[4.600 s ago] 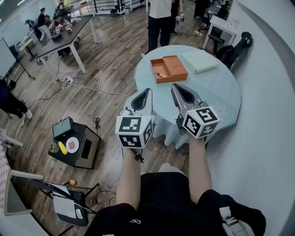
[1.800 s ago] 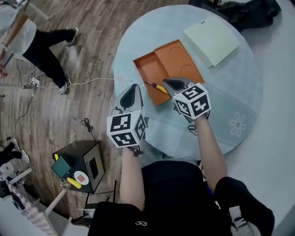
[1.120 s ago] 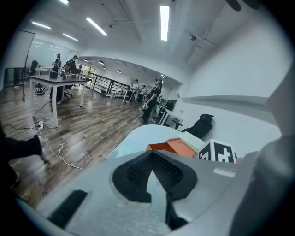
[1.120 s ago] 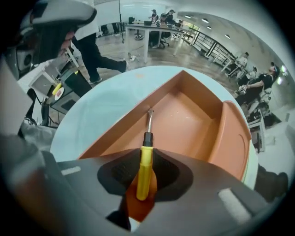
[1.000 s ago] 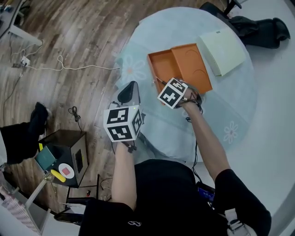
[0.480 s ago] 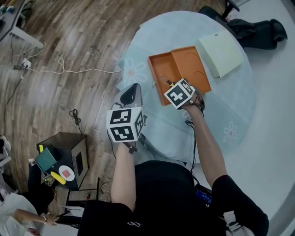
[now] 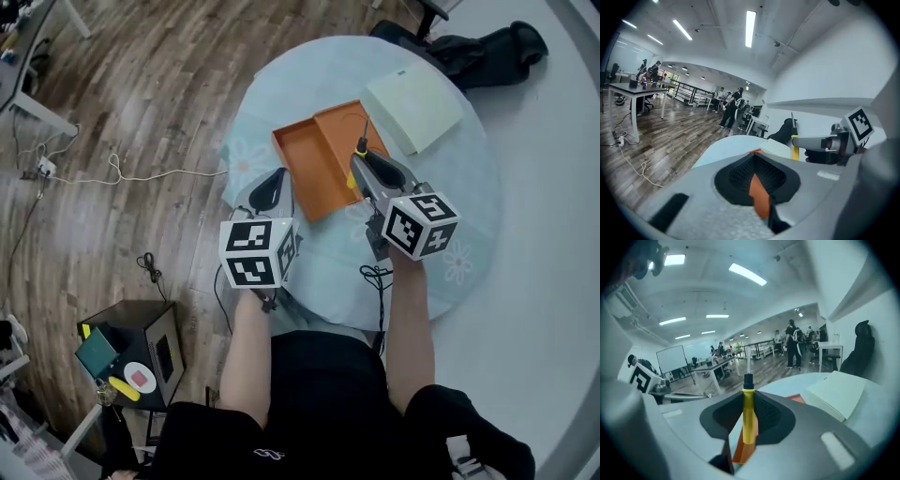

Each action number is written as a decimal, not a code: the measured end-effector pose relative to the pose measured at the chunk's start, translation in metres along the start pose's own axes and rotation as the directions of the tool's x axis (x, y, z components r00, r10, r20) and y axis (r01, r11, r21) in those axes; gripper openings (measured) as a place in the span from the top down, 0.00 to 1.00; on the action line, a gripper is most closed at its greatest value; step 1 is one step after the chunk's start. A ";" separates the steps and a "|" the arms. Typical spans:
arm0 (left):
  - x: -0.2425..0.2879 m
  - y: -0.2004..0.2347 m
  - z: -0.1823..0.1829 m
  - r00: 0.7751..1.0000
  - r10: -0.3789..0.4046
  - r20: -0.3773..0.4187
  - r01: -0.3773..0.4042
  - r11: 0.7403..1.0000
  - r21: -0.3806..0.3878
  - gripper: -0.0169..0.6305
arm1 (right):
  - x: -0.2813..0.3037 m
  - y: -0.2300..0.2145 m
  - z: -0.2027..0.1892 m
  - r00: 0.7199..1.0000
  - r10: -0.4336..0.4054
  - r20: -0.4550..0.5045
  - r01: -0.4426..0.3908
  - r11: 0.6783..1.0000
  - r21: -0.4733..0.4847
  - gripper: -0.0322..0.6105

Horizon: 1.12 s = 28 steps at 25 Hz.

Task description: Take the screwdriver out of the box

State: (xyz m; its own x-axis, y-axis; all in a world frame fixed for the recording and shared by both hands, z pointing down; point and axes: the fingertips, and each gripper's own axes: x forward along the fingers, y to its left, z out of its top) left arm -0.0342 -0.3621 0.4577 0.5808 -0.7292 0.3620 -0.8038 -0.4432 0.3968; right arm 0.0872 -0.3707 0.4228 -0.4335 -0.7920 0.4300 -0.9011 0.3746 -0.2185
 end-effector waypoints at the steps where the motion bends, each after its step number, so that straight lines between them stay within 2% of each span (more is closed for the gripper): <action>1: -0.001 -0.009 0.007 1.000 -0.011 0.018 0.011 1.000 0.009 0.97 | -0.011 0.001 0.011 0.999 -0.001 0.048 0.001 1.000 0.006 0.82; 5: -0.010 -0.044 0.033 0.995 -0.042 0.092 0.038 0.998 0.051 0.97 | -0.054 0.004 0.041 0.981 -0.006 0.192 0.006 1.000 0.003 0.82; 8: -0.020 -0.073 0.038 0.992 -0.058 0.116 0.049 0.995 0.086 0.97 | -0.082 0.002 0.050 0.965 0.007 0.262 -0.014 1.000 0.026 0.82; 18: -0.061 -0.115 0.058 0.978 -0.031 0.206 -0.004 0.986 0.167 0.97 | -0.131 0.011 0.066 0.930 0.054 0.364 -0.059 0.998 0.001 0.82; 23: -0.086 -0.120 0.069 0.954 0.027 0.297 -0.082 0.981 0.176 0.97 | -0.144 0.015 0.068 0.916 0.070 0.396 -0.074 0.997 -0.004 0.82; 28: -0.096 -0.125 0.062 0.949 0.055 0.310 -0.118 0.975 0.187 0.97 | -0.151 0.013 0.057 0.914 0.081 0.399 -0.088 0.996 0.001 0.82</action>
State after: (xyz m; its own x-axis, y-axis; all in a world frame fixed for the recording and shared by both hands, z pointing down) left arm 0.0028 -0.2691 0.3210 0.4666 -0.8783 0.1039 -0.8766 -0.4435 0.1868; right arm 0.1417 -0.2739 0.3056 -0.4638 -0.8855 0.0259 -0.8593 0.4426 -0.2563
